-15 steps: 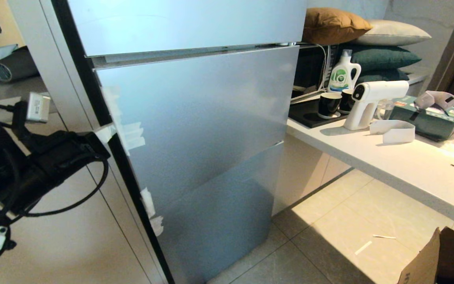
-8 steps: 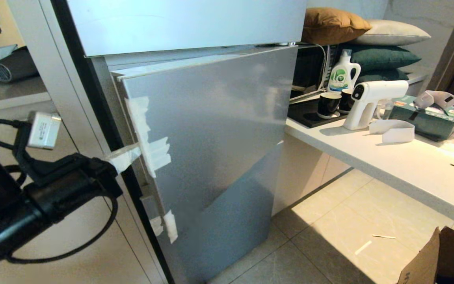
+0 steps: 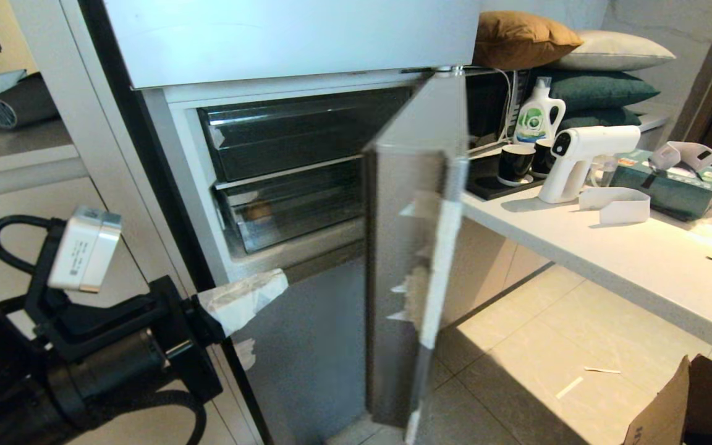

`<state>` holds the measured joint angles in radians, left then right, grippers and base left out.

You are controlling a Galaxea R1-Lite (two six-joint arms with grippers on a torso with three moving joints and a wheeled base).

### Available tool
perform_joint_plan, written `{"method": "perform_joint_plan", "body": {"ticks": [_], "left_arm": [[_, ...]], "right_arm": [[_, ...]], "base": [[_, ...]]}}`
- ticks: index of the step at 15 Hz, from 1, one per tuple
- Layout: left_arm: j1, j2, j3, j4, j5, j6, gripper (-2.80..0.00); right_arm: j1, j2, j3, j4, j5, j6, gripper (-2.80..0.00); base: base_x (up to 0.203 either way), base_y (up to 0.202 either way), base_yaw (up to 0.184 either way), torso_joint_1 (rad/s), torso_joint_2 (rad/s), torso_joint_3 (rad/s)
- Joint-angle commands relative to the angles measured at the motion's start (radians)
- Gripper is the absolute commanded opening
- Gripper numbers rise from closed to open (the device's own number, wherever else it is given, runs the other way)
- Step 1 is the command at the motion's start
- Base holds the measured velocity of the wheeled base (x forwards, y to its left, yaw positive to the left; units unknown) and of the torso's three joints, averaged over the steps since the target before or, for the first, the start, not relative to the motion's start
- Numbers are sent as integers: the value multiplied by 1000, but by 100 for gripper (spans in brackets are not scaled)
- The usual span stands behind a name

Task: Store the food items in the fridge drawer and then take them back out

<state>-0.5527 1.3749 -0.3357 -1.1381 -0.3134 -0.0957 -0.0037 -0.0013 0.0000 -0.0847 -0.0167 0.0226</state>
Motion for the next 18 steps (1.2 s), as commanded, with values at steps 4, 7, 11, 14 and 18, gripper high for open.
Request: {"method": "perform_joint_plan", "body": {"ticks": [4, 7, 11, 14, 18], "left_arm": [[-10, -33, 21, -9, 105, -1, -280], [-10, -111, 68, -8, 123, -1, -280], [-10, -198, 92, 2, 214, 5, -280], [-9, -314, 75, 65, 352, 57, -280], [110, -563, 65, 257, 528, 89, -280]], "right_arm": [[1, 0, 31, -1, 0, -1, -280], [1, 0, 31, -1, 0, -1, -280], [0, 0, 31, -1, 0, 0, -280], [0, 0, 31, -1, 0, -1, -280], [1, 0, 31, -1, 0, -1, -280]], "base": [[0, 0, 0, 0, 0, 0], [0, 0, 0, 0, 0, 0], [0, 0, 0, 0, 0, 0], [0, 0, 0, 0, 0, 0], [0, 0, 0, 0, 0, 0]]}}
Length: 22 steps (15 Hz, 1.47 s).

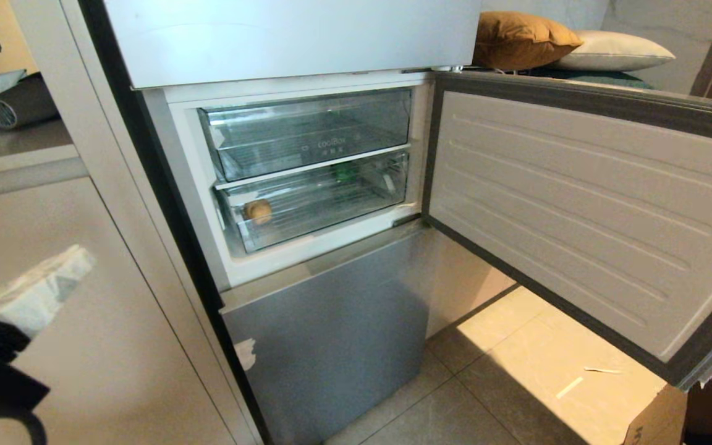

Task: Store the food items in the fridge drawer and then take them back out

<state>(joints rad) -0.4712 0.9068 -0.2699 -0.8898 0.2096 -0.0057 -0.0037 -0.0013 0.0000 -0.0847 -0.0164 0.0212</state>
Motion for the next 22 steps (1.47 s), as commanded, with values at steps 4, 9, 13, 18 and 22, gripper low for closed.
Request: {"method": "perform_joint_plan", "body": {"ticks": [4, 9, 13, 18, 22], "left_arm": [[389, -410, 14, 305, 8, -3, -280], [465, -761, 117, 859, -147, 47, -280], [469, -907, 227, 996, -253, 105, -280], [470, -905, 269, 896, -221, 88, -280], [470, -905, 270, 893, -212, 19, -280]], "right_arm": [[-1, 0, 31, -1, 0, 0, -280], [1, 0, 31, -1, 0, 0, -280], [0, 0, 31, -2, 0, -1, -280], [1, 0, 31, -3, 0, -1, -280], [1, 0, 31, -3, 0, -1, -280]], "base": [[0, 0, 0, 0, 0, 0], [0, 0, 0, 0, 0, 0], [0, 0, 0, 0, 0, 0], [0, 0, 0, 0, 0, 0], [0, 0, 0, 0, 0, 0]]}}
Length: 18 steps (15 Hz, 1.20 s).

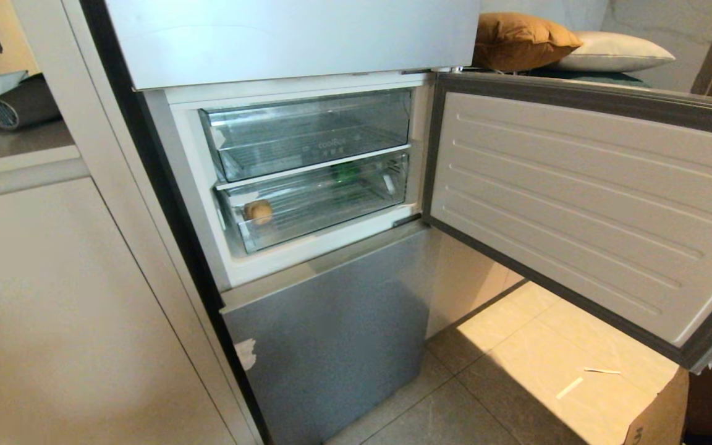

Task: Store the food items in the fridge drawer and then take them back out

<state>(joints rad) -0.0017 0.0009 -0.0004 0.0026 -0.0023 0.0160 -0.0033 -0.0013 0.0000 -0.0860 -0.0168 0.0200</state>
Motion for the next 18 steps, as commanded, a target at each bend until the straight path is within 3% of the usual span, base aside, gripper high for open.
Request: {"method": "perform_joint_plan", "body": {"ticks": [1, 8, 18], "left_arm": [[0, 1, 0, -1, 1, -21, -280], [0, 1, 0, -1, 1, -22, -280], [0, 1, 0, -1, 1, -23, -280]], "right_arm": [[-1, 0, 31, -1, 0, 0, -280], [0, 0, 31, -1, 0, 0, -280], [0, 0, 31, 0, 0, 1, -280]], "base": [[0, 0, 0, 0, 0, 0], [0, 0, 0, 0, 0, 0], [0, 186, -1, 1, 1, 3]]}}
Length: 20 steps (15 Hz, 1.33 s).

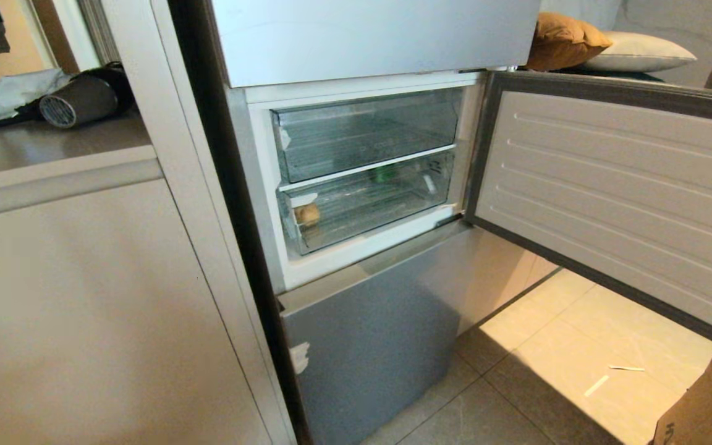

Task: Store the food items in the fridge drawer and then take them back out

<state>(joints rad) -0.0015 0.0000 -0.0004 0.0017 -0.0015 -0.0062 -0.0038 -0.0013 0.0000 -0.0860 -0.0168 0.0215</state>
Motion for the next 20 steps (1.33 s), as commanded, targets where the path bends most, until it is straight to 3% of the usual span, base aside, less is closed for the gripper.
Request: {"method": "perform_joint_plan", "body": {"ticks": [1, 5, 11, 17, 20], "left_arm": [[0, 2, 0, 0, 1, 0, -280], [0, 2, 0, 0, 0, 0, -280], [0, 2, 0, 0, 0, 0, -280], [0, 2, 0, 0, 0, 0, -280], [0, 2, 0, 0, 0, 0, -280]], "right_arm": [[1, 0, 31, -1, 0, 0, -280], [1, 0, 31, -1, 0, 0, -280], [1, 0, 31, 0, 0, 0, -280], [0, 0, 31, -1, 0, 0, -280], [1, 0, 31, 0, 0, 0, -280]], "base": [[0, 191, -2, 1, 2, 1], [0, 140, 0, 0, 3, 3], [0, 0, 0, 0, 0, 0], [177, 0, -1, 8, 2, 4], [0, 0, 0, 0, 0, 0]]}}
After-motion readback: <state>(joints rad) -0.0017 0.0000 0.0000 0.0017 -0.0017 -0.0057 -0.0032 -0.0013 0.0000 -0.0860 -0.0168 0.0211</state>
